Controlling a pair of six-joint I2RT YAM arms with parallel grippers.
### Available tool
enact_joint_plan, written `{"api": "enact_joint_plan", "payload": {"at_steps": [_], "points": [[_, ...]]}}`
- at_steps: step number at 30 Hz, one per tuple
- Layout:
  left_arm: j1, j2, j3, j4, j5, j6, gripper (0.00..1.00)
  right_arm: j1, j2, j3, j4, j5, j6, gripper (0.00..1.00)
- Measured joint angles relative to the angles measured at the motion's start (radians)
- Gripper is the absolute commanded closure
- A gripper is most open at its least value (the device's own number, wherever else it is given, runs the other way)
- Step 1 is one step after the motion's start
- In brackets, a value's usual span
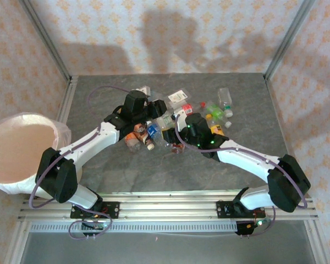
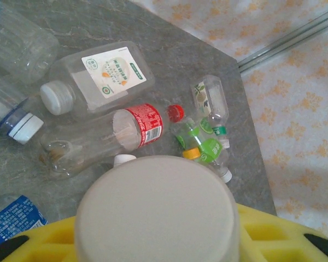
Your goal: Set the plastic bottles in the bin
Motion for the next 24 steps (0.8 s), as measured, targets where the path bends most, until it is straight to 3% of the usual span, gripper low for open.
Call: {"api": "enact_joint_plan", "payload": {"at_steps": [8,9,10,16,21,24], "points": [[-0.005,-0.013,-0.004,-0.004,-0.032,0.018,0.68,0.002,0.0,0.004,-0.012,-0.021,-0.006,0.2],[-0.005,-0.021,-0.005,-0.011,-0.047,0.029,0.69,0.003,0.0,0.01,-0.023,-0.024,-0.006,0.14],[-0.005,-0.034,-0.005,-0.023,-0.067,0.042,0.7,0.003,0.0,0.019,-0.038,-0.029,-0.005,0.0],[-0.005,-0.144,0.085,-0.226,-0.256,0.142,0.76,0.005,-0.059,0.041,-0.064,0.004,-0.023,0.01],[-0.005,-0.25,0.312,-0.425,-0.467,0.238,0.79,0.006,-0.142,0.016,0.012,0.208,-0.067,0.01],[-0.005,-0.319,0.454,-0.539,-0.659,0.309,0.82,0.006,-0.129,0.011,0.031,0.357,-0.071,0.01]]}}
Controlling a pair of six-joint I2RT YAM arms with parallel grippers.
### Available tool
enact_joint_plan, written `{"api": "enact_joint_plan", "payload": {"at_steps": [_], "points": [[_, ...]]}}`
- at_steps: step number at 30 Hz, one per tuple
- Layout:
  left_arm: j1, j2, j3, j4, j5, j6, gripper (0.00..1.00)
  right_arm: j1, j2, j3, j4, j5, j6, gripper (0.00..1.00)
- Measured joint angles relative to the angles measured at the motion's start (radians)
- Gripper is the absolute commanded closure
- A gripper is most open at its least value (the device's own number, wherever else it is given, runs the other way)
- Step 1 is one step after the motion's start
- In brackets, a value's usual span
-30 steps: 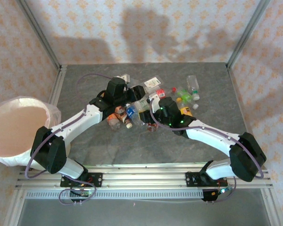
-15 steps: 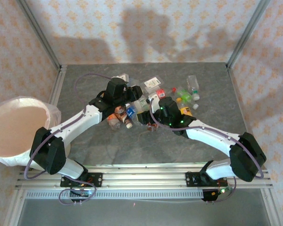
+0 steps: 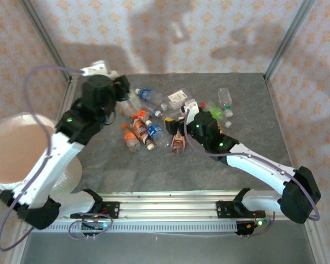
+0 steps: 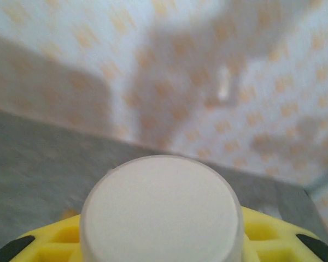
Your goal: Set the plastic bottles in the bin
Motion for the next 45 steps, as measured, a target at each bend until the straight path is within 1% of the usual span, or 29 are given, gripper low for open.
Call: {"api": "enact_joint_plan", "payload": {"at_steps": [2,4,6,7,9,11,12,14,17,19,22,23,25,29,34,40,45], "points": [[0.0,-0.038,0.083,-0.076,-0.158,0.048,0.83,0.0,0.024,0.0,-0.003,0.082,0.005,0.01],[0.012,-0.063,0.141,-0.144,-0.302,0.089,0.83,0.0,0.045,0.0,-0.009,0.136,0.018,0.01],[0.052,-0.086,0.166,-0.2,-0.423,0.125,0.83,0.0,0.063,0.0,-0.014,0.174,0.041,0.01],[0.091,-0.097,0.165,-0.225,-0.473,0.141,0.83,0.0,0.071,0.0,-0.016,0.188,0.055,0.01],[0.206,-0.125,0.135,-0.256,-0.538,0.162,0.83,0.0,0.085,0.0,-0.019,0.21,0.082,0.01],[0.365,-0.166,0.064,-0.272,-0.55,0.172,0.83,0.0,0.096,0.001,-0.026,0.224,0.108,0.01],[0.431,-0.183,0.033,-0.282,-0.547,0.172,0.83,0.0,0.099,0.002,-0.03,0.229,0.118,0.01],[0.555,-0.212,-0.02,-0.295,-0.515,0.172,0.83,0.0,0.107,0.008,-0.039,0.232,0.134,0.0],[0.708,-0.225,-0.067,-0.31,-0.444,0.167,0.85,0.0,0.114,0.018,-0.05,0.235,0.14,0.0],[0.834,-0.23,-0.11,-0.307,-0.347,0.147,0.86,0.0,0.116,0.023,-0.058,0.235,0.14,0.0],[1.016,-0.238,-0.232,-0.296,-0.169,0.097,0.86,0.0,0.116,0.029,-0.079,0.236,0.136,0.0],[1.059,-0.24,-0.274,-0.294,-0.117,0.081,0.86,0.0,0.116,0.031,-0.087,0.237,0.136,0.0],[1.112,-0.226,-0.342,-0.29,-0.031,0.052,0.85,0.0,0.116,0.032,-0.097,0.24,0.136,0.0],[1.126,-0.193,-0.384,-0.277,0.085,0.013,0.85,0.0,0.116,0.032,-0.115,0.24,0.137,0.0],[1.126,-0.185,-0.416,-0.192,0.171,-0.037,0.85,0.0,0.129,0.035,-0.125,0.246,0.147,0.0],[1.131,-0.145,-0.438,-0.125,0.225,-0.085,0.85,0.0,0.15,0.037,-0.142,0.246,0.159,0.0],[1.131,-0.1,-0.438,-0.09,0.245,-0.095,0.84,0.0,0.151,0.037,-0.145,0.247,0.166,0.0]]}}
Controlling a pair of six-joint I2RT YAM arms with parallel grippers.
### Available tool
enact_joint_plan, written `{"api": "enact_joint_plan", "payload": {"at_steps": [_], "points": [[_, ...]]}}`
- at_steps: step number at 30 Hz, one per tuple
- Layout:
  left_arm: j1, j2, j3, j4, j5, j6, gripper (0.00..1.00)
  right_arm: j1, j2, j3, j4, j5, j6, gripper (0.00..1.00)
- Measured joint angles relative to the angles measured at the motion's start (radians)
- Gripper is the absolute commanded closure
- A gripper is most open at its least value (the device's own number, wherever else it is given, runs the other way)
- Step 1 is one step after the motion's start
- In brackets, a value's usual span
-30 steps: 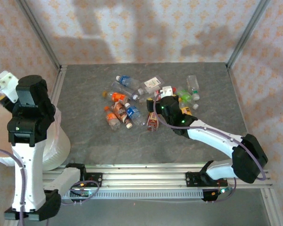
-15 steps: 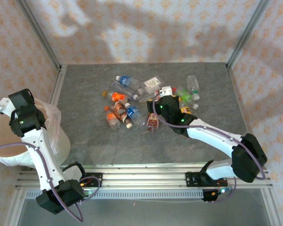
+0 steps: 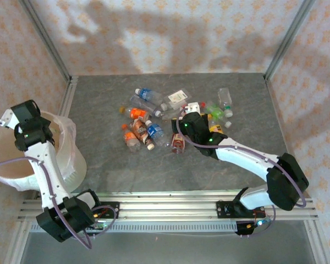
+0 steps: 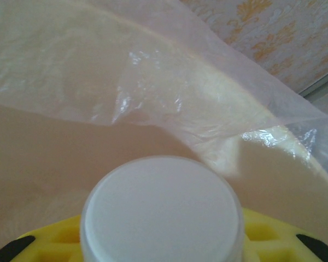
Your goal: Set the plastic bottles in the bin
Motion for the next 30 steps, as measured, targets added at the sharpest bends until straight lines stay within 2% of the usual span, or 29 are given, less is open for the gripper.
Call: {"api": "enact_joint_plan", "payload": {"at_steps": [6,12,14,15,18,24,27,30], "points": [[0.0,0.019,0.0,0.013,0.01,0.0,0.82,0.0,0.011,0.002,0.0,0.003,0.0,0.0],[0.001,0.037,0.0,0.026,0.088,-0.022,0.81,0.0,0.027,0.007,-0.003,0.003,0.001,0.0],[-0.001,0.041,0.001,0.027,0.101,-0.029,0.77,0.0,0.032,0.011,-0.006,0.003,0.001,0.0],[-0.001,0.047,0.003,0.026,0.101,-0.032,0.74,0.0,0.035,0.014,-0.007,0.002,0.001,0.0],[-0.001,0.072,0.013,0.013,0.089,-0.046,0.56,0.0,0.037,0.017,-0.008,0.002,0.001,0.0],[-0.001,0.082,0.022,-0.025,0.046,-0.077,0.42,0.0,0.037,0.017,-0.008,0.002,0.007,0.0],[-0.001,0.081,0.033,-0.047,0.037,-0.081,0.29,0.0,0.036,0.017,-0.007,-0.02,0.004,0.0],[-0.008,0.065,0.046,-0.071,0.022,-0.079,0.22,0.0,0.031,0.012,0.005,-0.058,0.0,0.0]]}}
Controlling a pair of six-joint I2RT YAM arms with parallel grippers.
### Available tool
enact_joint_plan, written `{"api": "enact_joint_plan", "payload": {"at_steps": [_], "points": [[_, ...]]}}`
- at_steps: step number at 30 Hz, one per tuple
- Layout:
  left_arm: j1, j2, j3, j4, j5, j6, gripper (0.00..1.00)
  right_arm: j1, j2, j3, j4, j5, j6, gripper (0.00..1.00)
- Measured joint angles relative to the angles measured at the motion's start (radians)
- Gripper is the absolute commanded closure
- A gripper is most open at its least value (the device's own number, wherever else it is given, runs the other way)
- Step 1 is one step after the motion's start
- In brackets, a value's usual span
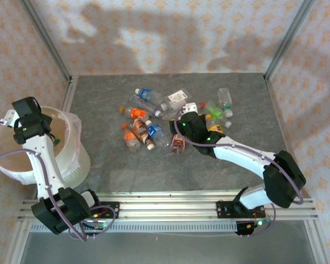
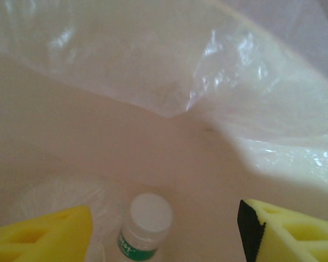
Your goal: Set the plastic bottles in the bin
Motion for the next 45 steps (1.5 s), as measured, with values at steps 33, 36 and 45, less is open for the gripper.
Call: {"api": "enact_joint_plan", "payload": {"at_steps": [33,36,45], "points": [[-1.045,0.272,0.251,-0.118,-0.073,-0.132,0.0,0.0,-0.313,-0.25,0.109,0.174,0.181,0.01],[-1.027,0.279,0.132,-0.061,-0.003,-0.157,0.0,-0.001,-0.339,-0.286,0.109,0.185,0.2,0.01],[-0.877,0.314,-0.179,0.151,0.204,-0.196,0.02,-0.001,-0.383,-0.297,0.093,0.203,0.211,0.01]]}}
